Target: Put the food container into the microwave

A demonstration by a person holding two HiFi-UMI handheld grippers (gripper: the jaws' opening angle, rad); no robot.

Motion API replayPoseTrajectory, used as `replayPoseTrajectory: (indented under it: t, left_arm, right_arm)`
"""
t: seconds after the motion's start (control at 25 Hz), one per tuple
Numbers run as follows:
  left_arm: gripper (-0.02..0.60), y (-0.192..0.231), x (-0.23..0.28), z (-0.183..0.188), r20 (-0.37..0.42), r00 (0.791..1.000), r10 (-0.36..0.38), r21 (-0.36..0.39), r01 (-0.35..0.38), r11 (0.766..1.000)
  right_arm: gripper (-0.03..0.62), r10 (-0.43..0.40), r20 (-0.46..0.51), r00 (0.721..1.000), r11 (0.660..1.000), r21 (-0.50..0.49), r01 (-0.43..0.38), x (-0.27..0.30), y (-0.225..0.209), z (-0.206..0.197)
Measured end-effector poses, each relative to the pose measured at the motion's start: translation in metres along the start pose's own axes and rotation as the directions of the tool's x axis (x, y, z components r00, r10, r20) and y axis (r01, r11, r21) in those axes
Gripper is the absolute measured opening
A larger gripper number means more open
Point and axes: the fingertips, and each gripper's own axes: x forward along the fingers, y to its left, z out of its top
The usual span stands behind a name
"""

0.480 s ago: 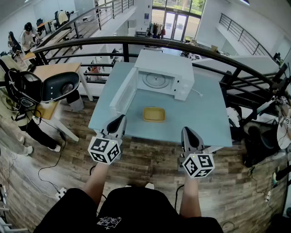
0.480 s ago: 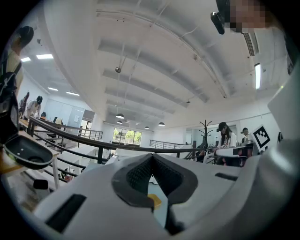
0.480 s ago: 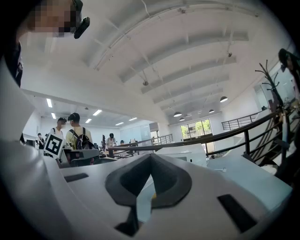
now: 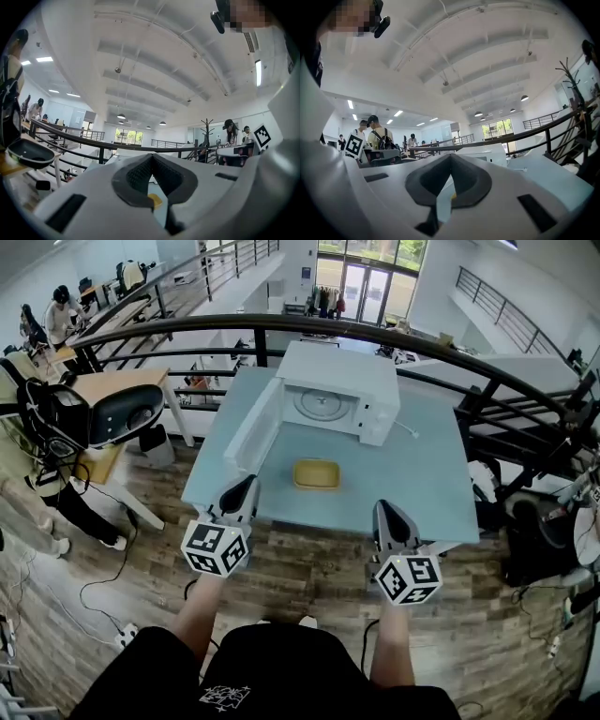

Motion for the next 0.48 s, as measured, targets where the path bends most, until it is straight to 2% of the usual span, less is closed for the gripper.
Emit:
replayPoseTrajectory:
  t: [0.2,0.48]
  left_arm:
    - [0.005,-0.006,0.005,-0.004,-0.01,1.0,0.001,0.0,-0.001,1.0]
    - [0.005,-0.016,0.013,-0.012,-0.017,1.0,0.022,-0.011,-0.022,1.0]
  right_arm:
    - [0.005,0.021,0.002,1.0,0.999,0.044,-0.021,0.002,-0.007,-0.003]
    - [0.005,0.058,-0.026,0.998,0.998,0.04,-0.057,0.006,-0.017,-0.014]
